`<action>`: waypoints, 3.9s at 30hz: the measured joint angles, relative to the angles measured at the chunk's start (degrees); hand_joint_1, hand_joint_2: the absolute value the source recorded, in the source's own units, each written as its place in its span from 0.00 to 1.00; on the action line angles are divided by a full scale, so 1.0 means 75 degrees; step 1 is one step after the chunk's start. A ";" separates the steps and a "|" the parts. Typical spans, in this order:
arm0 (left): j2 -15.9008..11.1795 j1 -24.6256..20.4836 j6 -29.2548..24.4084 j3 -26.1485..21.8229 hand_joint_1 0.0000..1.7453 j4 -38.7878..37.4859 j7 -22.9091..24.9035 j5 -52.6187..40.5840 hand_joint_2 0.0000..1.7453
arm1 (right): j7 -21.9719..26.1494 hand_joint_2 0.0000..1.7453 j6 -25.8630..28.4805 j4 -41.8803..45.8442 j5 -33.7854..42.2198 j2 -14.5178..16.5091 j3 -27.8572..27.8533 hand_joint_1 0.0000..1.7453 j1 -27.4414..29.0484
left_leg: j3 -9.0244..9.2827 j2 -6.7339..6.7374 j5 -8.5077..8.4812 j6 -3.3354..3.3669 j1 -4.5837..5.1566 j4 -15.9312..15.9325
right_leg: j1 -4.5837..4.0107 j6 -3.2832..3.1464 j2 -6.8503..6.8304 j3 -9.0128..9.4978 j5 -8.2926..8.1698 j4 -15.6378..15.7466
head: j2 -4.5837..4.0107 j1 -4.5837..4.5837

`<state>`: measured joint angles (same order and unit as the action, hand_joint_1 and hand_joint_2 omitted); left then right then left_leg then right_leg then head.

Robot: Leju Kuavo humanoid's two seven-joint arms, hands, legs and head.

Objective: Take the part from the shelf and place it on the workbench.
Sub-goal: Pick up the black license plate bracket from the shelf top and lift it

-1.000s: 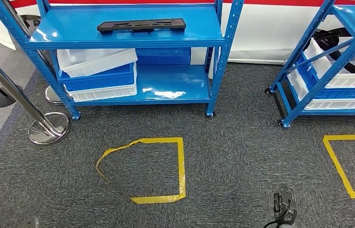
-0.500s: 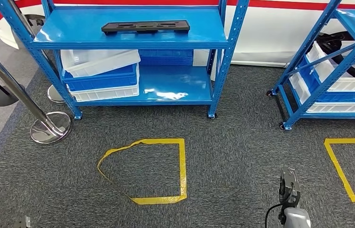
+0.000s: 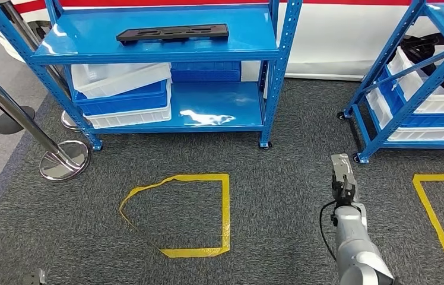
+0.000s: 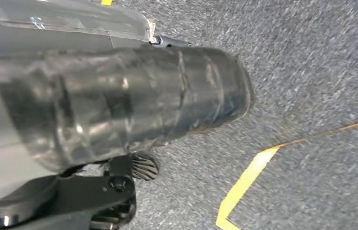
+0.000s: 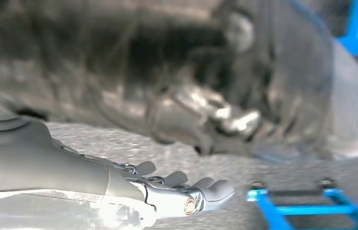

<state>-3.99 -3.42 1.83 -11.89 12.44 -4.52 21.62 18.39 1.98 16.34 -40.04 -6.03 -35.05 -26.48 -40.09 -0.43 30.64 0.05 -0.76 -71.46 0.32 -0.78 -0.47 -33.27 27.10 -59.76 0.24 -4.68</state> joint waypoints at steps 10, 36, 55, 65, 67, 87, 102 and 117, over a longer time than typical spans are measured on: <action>-0.0120 -0.0041 -0.0315 0.0096 0.00 -0.0050 0.0237 -0.0208 0.00 | -0.0885 0.00 0.0123 0.0599 0.0474 0.0306 0.2037 0.00 -0.0932 | 0.0900 0.0030 -0.0831 0.0411 0.0123 0.2072 | -0.0030 0.0208 0.0034 -0.0287 0.0428 -0.0660 | 0.0000 -0.0045; -0.0147 -0.0063 -0.1129 0.0712 0.00 -0.0135 0.0573 -0.0790 0.00 | -0.1989 0.00 0.0105 0.1998 0.1058 0.2274 0.7647 0.00 -0.3425 | 0.0572 -0.0047 -0.0727 -0.0032 0.0031 0.1690 | 0.0056 0.0144 0.0048 -0.0268 -0.0256 0.0039 | 0.0000 -0.0018; -0.0131 -0.0056 -0.1169 0.0897 0.00 -0.0165 0.0115 -0.0683 0.00 | -0.2688 0.00 0.0768 0.2009 0.0220 0.3467 1.0950 0.00 -0.4600 | 0.0479 -0.0127 -0.0411 -0.0052 0.0005 0.1377 | -0.0016 -0.0170 0.0082 -0.0207 -0.0455 0.0321 | 0.0000 -0.0002; -0.0117 -0.0077 -0.0364 0.0899 0.00 -0.0167 -0.0201 -0.0516 0.00 | -0.2518 0.00 0.1014 0.1939 0.0744 0.3548 1.1446 0.00 -0.4587 | 0.0602 0.0025 -0.0764 -0.0304 -0.0152 0.1706 | 0.0060 0.0099 0.0053 -0.0237 -0.0316 0.0115 | 0.0000 0.0041; -0.0110 -0.0080 -0.0221 0.0901 0.00 -0.0168 -0.0242 -0.0518 0.00 | -0.2520 0.00 0.1046 0.1912 0.0735 0.3547 1.1605 0.00 -0.4586 | 0.0594 -0.0003 -0.0750 -0.0165 -0.0135 0.1684 | 0.0040 0.0163 0.0056 -0.0244 -0.0322 0.0117 | 0.0000 0.0044; -0.0072 -0.0074 -0.0886 0.0902 0.00 -0.0175 -0.0172 -0.0287 0.00 | -0.2768 0.00 0.0995 0.1556 -0.0348 0.3532 1.2145 0.00 -0.4563 | 0.0131 -0.0003 -0.0154 -0.0192 -0.0010 0.0707 | -0.0042 -0.0201 0.0059 -0.0173 -0.0412 0.0299 | 0.0000 0.0100; -0.0205 -0.0074 -0.1350 0.0900 0.00 -0.0195 -0.0142 -0.0326 0.00 | -0.2926 0.00 0.0904 0.1523 -0.0537 0.3533 1.2152 0.00 -0.4486 | 0.0644 0.0027 -0.0796 0.0087 -0.0073 0.1782 | -0.0053 0.0115 0.0086 -0.0655 0.0312 -0.0859 | 0.0000 0.0103; -0.0248 -0.0071 -0.2118 0.0900 0.00 -0.0210 0.0076 -0.0336 0.00 | -0.2827 0.00 0.0909 0.1474 -0.0547 0.3552 1.2281 0.00 -0.4508 | 0.0283 0.0015 -0.0306 -0.0202 -0.0065 0.1021 | -0.0033 -0.0165 0.0108 -0.0198 -0.0321 0.0188 | 0.0000 0.0143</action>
<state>-5.85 -3.95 -14.05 -5.14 10.86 -3.96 19.10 -2.81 8.80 27.39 -44.15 20.61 57.06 -60.29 -37.97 -0.31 28.35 -1.46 -1.24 -63.80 0.07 -2.02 0.34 -34.76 24.69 -58.35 0.24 -3.61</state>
